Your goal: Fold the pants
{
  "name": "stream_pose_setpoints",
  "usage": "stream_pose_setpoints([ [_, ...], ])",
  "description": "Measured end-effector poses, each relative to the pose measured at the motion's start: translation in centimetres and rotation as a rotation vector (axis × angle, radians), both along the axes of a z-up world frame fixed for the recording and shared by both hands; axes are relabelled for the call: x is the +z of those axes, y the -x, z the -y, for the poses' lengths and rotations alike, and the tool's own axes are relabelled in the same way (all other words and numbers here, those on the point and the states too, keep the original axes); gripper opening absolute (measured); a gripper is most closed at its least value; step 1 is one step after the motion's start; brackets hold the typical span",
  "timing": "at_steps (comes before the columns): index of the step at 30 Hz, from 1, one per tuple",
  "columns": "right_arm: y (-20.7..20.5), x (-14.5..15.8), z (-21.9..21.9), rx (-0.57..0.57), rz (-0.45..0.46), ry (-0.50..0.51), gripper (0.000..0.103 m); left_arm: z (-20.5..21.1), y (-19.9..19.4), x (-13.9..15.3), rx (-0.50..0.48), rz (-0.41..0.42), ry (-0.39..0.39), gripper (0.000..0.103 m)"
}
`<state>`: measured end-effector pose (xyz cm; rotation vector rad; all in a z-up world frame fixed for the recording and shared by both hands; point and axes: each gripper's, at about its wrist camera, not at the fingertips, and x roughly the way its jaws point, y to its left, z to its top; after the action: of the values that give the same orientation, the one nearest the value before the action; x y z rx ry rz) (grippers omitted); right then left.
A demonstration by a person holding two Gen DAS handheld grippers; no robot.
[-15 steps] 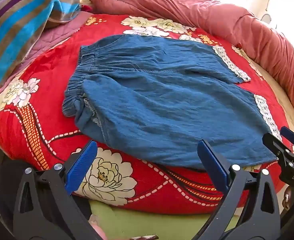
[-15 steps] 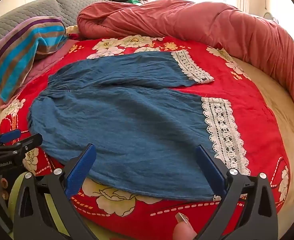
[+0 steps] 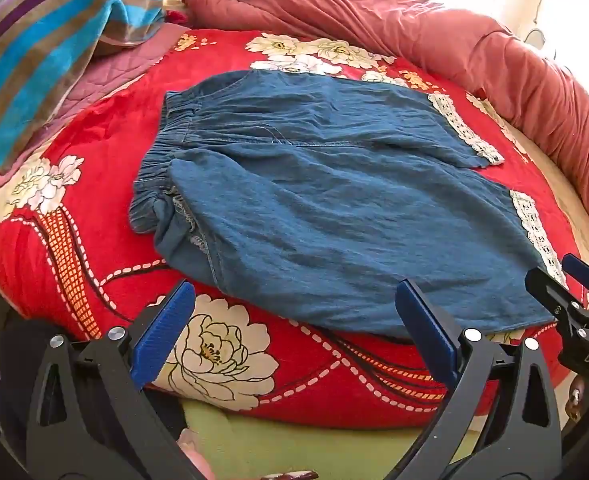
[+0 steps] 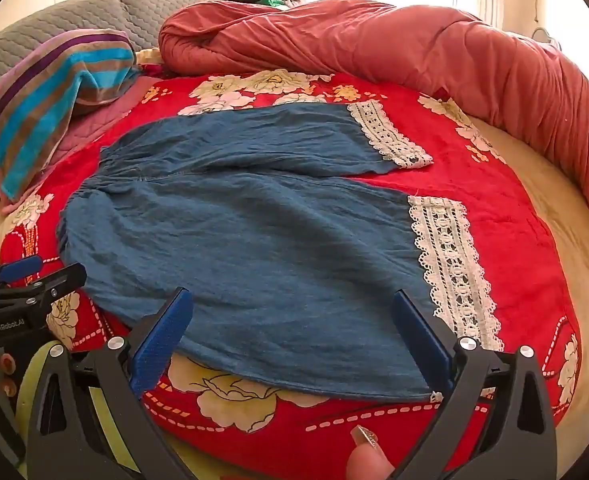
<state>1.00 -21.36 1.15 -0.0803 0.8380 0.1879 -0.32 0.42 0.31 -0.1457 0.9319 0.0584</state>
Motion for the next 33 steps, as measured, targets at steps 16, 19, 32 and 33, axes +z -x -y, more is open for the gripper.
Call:
stream_pose_setpoints([
  [16,0.13,0.06,0.11,0.002,-0.002,-0.001,0.099,-0.11,-0.06,-0.08,0.001,-0.005,-0.009,0.094],
  [19,0.11,0.07,0.13,0.002,-0.002,-0.001,0.099,-0.09,-0.06,-0.11,0.001,-0.005,-0.01,0.094],
  [32,0.1,0.15,-0.02,0.004,-0.007,0.003,0.099,-0.33,0.15,-0.04,0.007,0.001,-0.012,0.094],
  [33,0.04,0.12,0.03,0.004,-0.007,0.002,0.099,-0.34,0.16,-0.01,0.007,0.002,-0.011,0.094],
])
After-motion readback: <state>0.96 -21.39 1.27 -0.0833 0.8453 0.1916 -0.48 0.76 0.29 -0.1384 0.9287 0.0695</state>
